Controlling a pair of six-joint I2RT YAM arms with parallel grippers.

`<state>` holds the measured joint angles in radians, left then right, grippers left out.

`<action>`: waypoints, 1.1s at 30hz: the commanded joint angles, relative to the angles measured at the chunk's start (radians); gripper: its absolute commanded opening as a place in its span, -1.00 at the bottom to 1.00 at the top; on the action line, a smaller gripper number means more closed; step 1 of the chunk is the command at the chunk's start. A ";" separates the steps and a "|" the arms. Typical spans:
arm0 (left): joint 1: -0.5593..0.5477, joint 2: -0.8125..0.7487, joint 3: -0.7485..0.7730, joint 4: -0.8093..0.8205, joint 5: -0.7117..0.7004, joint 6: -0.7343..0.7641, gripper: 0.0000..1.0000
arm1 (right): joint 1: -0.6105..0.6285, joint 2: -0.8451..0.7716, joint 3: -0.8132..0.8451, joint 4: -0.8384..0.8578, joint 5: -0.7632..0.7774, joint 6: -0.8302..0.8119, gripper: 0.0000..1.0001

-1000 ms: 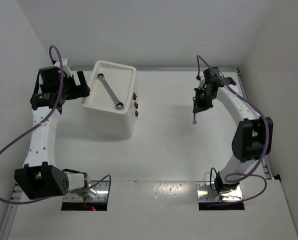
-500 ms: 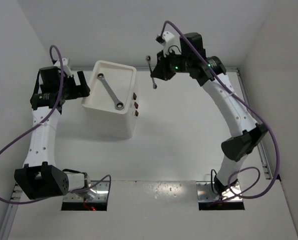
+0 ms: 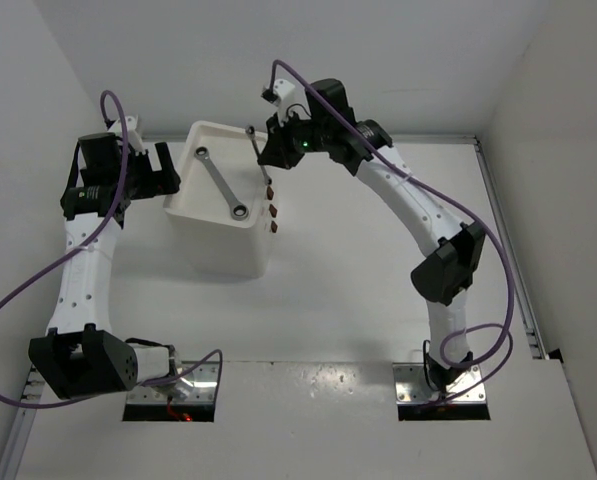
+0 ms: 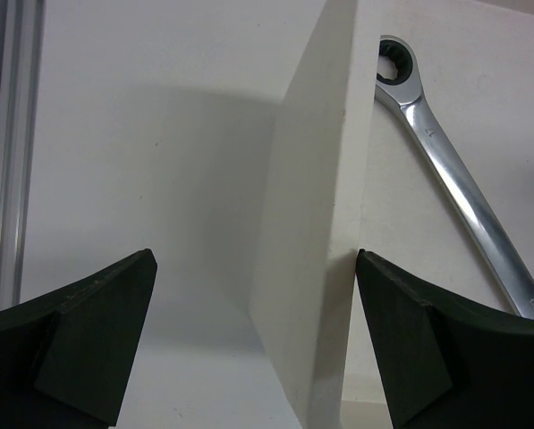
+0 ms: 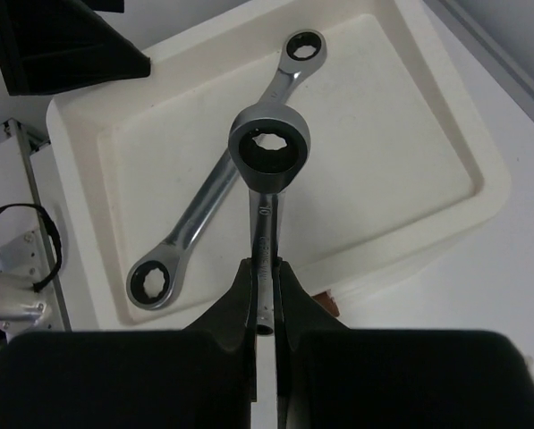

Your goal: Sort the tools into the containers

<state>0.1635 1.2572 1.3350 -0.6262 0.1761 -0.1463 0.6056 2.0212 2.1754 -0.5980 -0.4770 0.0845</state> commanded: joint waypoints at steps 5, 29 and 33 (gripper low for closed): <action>0.011 -0.016 -0.011 0.028 -0.026 0.021 1.00 | 0.020 0.050 0.069 0.168 -0.026 0.066 -1.00; 0.021 -0.035 -0.049 0.037 -0.044 0.039 1.00 | -0.026 0.286 0.141 0.239 -0.049 0.337 -1.00; 0.021 -0.035 -0.049 0.037 -0.035 0.039 1.00 | -0.026 0.249 0.107 0.239 -0.069 0.347 -0.47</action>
<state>0.1635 1.2415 1.2930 -0.5896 0.1761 -0.1310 0.5838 2.3154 2.2963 -0.3889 -0.5335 0.4229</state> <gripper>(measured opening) 0.997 0.189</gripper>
